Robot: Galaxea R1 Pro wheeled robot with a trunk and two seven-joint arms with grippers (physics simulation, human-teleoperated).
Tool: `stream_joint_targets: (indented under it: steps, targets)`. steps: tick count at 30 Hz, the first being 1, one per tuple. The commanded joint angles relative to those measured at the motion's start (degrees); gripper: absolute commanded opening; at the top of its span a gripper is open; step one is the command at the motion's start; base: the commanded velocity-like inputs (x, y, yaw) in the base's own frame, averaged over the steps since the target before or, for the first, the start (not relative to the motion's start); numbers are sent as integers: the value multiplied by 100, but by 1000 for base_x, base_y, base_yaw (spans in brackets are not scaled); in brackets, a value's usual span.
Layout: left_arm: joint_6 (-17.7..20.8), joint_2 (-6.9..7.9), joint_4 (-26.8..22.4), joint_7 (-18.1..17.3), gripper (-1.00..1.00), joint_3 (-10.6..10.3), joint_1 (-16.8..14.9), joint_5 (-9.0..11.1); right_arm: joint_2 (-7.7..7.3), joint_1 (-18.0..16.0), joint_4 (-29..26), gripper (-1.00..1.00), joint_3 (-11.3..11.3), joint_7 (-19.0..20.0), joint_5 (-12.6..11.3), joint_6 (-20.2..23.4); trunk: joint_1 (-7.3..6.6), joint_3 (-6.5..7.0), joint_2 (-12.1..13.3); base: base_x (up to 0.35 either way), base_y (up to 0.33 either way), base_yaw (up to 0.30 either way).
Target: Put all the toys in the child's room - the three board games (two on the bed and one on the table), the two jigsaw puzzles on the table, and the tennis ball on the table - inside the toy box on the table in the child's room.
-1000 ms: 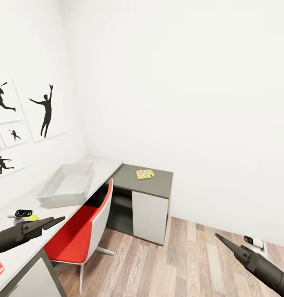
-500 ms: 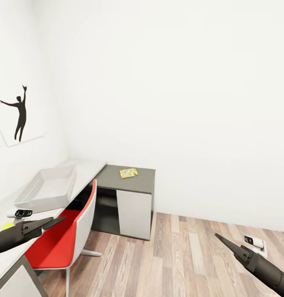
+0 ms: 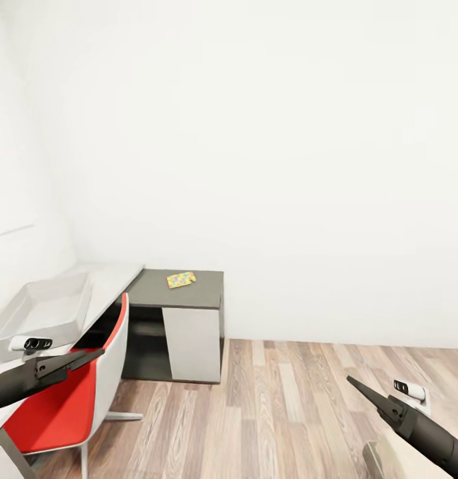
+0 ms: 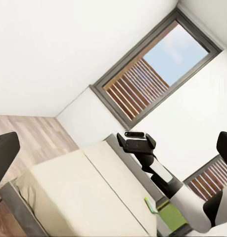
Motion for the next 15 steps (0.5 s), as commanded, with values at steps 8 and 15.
stream_joint_targets:
  steps: [8,15]
  targets:
    - [61,1,1,-23,100,-2,-1,-6,-2,3,-2,100,2,-6,-37,47,1,31,-3,-165,0,-278]
    - [61,1,1,-23,100,-2,-1,-7,-2,2,-2,100,2,-6,-37,47,1,58,-3,-159,0,-278]
